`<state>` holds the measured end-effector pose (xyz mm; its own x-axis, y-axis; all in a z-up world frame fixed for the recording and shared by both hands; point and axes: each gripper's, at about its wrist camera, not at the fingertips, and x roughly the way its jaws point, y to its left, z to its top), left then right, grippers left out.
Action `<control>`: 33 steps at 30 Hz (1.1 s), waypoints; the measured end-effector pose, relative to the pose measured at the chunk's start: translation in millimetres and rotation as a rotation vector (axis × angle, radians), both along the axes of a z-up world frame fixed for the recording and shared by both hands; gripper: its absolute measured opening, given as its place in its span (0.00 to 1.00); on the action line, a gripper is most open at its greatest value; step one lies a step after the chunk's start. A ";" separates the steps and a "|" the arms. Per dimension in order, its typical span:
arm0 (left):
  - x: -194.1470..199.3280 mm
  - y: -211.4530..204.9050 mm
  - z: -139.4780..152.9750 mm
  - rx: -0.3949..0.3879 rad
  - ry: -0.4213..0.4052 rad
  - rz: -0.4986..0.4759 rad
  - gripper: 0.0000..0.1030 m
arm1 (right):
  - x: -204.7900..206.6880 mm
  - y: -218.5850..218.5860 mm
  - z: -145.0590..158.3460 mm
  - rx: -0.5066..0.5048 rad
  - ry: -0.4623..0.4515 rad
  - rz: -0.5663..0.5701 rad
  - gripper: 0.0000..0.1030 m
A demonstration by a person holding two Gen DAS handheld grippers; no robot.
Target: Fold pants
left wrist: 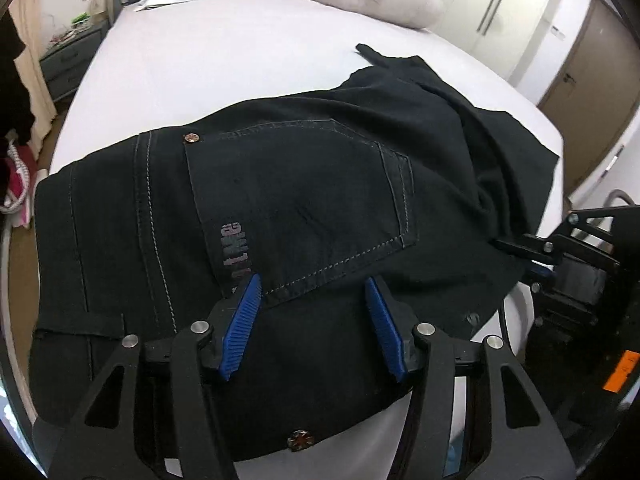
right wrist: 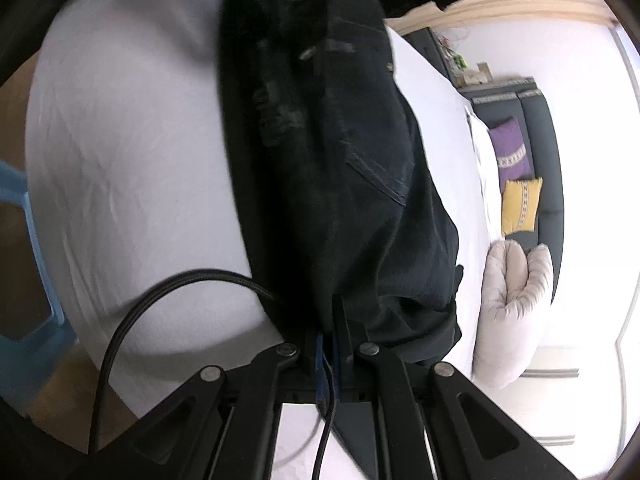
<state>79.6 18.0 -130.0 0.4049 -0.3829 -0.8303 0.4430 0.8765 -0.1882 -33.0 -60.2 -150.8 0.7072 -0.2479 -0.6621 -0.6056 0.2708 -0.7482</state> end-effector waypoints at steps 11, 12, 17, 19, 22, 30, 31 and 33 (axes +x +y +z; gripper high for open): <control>25.2 -26.5 0.0 0.024 0.033 0.019 0.51 | -2.3 -36.2 63.1 0.319 -0.063 -0.138 0.83; 25.6 -28.5 0.1 0.027 0.030 0.018 0.51 | 0.8 -41.4 71.6 0.361 -0.051 -0.163 0.83; 31.0 -28.7 0.5 -0.012 0.041 0.019 0.51 | 74.5 -98.8 132.3 0.691 -0.042 -0.430 0.82; 29.2 -27.3 0.7 -0.011 0.036 0.025 0.51 | 122.0 -119.4 149.9 0.759 -0.091 -0.534 0.81; 25.8 -23.2 -1.9 -0.009 0.034 0.032 0.51 | 199.1 -149.0 148.2 0.797 -0.103 -0.698 0.75; 33.3 -16.9 -5.1 -0.050 0.063 0.032 0.51 | 360.3 -204.4 66.0 0.768 -0.018 -1.107 0.61; 34.3 -16.1 -5.0 -0.055 0.066 0.033 0.51 | 368.6 -213.3 57.5 0.790 -0.006 -1.161 0.61; 37.2 -11.7 -4.6 -0.064 0.071 0.032 0.51 | 379.0 -219.9 42.4 0.810 0.038 -1.201 0.61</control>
<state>116.8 6.2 -134.5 0.3587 -0.4237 -0.8318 0.3987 0.8752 -0.2739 346.0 -280.1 -108.5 0.3252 -0.2226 -0.9191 0.2719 0.9529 -0.1346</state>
